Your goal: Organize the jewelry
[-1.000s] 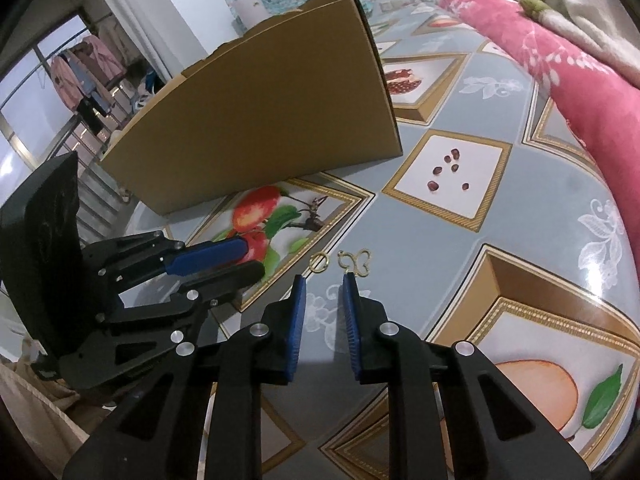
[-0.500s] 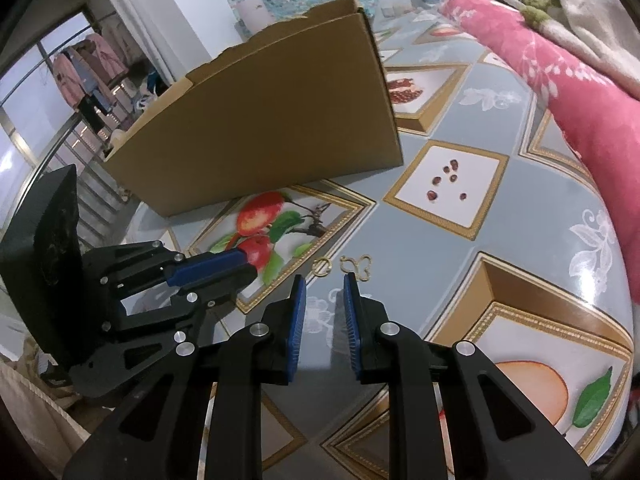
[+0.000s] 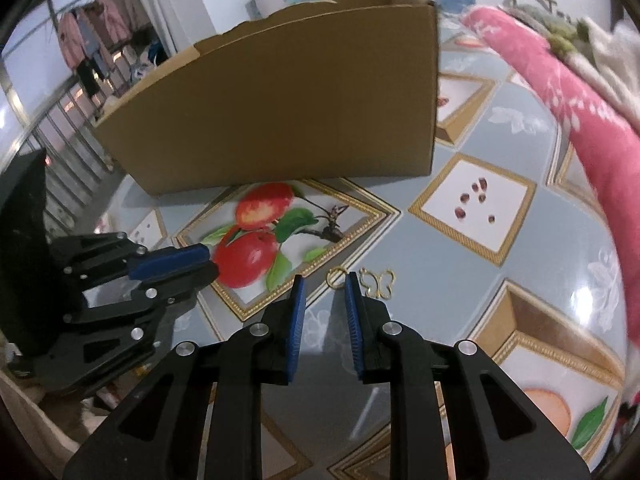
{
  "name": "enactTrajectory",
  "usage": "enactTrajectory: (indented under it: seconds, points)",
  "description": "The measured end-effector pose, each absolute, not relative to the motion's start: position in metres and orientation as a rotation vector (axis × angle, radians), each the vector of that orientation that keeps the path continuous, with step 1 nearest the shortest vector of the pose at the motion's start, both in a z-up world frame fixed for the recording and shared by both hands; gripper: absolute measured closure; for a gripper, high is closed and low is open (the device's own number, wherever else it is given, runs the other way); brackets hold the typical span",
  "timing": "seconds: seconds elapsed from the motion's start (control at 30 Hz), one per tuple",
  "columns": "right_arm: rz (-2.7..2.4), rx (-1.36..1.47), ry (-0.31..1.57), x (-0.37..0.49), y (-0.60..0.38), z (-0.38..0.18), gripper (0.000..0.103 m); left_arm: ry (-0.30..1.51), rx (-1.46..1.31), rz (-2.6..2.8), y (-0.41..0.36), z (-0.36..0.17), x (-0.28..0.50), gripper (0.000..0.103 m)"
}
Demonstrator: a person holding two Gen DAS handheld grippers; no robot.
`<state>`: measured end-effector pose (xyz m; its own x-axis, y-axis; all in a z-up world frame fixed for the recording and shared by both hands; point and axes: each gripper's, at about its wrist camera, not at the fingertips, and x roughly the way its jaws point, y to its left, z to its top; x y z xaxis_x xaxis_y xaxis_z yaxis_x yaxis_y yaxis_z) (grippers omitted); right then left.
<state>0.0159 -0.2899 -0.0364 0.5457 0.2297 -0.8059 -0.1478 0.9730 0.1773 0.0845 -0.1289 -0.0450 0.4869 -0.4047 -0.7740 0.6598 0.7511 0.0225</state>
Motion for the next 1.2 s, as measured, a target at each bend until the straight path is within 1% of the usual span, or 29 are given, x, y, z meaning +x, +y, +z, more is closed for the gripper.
enactTrajectory:
  seconds: [0.53, 0.63, 1.2]
  points:
    - [0.197, -0.08, 0.965, 0.032, -0.26, -0.037, 0.085, 0.838, 0.329, -0.667, -0.128, -0.045, 0.085, 0.091]
    - [0.197, -0.074, 0.965, 0.032, -0.258, -0.037, 0.092, 0.838, 0.329, -0.667, -0.128, -0.045, 0.085, 0.091]
    - [0.192, -0.045, 0.947, 0.021, -0.265, -0.031, 0.093, 0.844, 0.306, -0.673, -0.126, -0.043, 0.086, 0.091]
